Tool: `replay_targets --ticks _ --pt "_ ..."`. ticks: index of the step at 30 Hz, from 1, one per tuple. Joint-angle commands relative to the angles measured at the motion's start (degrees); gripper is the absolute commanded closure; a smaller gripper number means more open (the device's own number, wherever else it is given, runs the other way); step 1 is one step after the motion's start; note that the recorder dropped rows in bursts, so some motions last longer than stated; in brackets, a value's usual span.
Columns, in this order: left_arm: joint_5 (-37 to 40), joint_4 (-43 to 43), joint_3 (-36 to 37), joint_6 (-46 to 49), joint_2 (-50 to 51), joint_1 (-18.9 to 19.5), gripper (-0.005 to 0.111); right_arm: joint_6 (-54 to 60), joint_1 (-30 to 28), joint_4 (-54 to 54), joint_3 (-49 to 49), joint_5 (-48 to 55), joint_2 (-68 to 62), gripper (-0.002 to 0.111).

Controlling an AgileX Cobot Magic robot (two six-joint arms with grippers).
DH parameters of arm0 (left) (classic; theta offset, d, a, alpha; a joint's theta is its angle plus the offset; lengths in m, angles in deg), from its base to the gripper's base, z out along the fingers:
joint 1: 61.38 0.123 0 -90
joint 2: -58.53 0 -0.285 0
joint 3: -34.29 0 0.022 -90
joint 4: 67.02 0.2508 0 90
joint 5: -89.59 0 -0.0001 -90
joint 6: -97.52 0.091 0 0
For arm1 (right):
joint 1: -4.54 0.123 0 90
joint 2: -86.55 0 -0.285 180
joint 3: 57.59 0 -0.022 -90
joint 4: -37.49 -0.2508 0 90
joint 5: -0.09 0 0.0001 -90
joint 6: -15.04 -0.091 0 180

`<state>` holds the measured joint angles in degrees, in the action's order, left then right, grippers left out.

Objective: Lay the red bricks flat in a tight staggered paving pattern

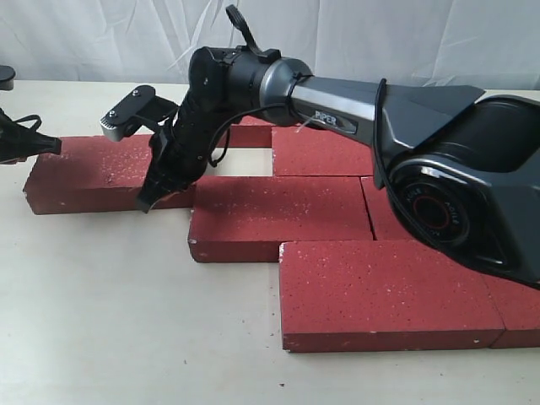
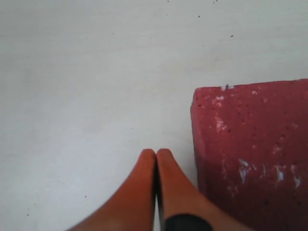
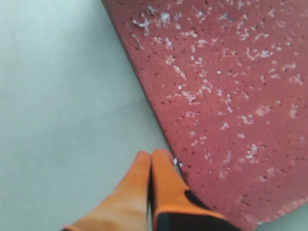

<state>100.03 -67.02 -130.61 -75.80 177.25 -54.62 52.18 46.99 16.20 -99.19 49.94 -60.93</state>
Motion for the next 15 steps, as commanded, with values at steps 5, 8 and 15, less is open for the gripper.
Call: replay_targets --ticks 5,8,15 --pt "-0.3 -2.1 0.0 -0.2 -0.2 0.2 0.107 0.3 -0.1 0.0 -0.4 -0.9 0.0 0.109" --pt "-0.6 -4.4 0.0 -0.2 -0.2 0.0 0.107 0.3 -0.1 0.3 -0.4 -3.0 -1.0 0.109" --pt "-2.5 -4.4 0.0 -0.2 -0.2 0.0 0.107 0.3 -0.1 -1.4 -2.0 -0.7 -1.7 0.109"
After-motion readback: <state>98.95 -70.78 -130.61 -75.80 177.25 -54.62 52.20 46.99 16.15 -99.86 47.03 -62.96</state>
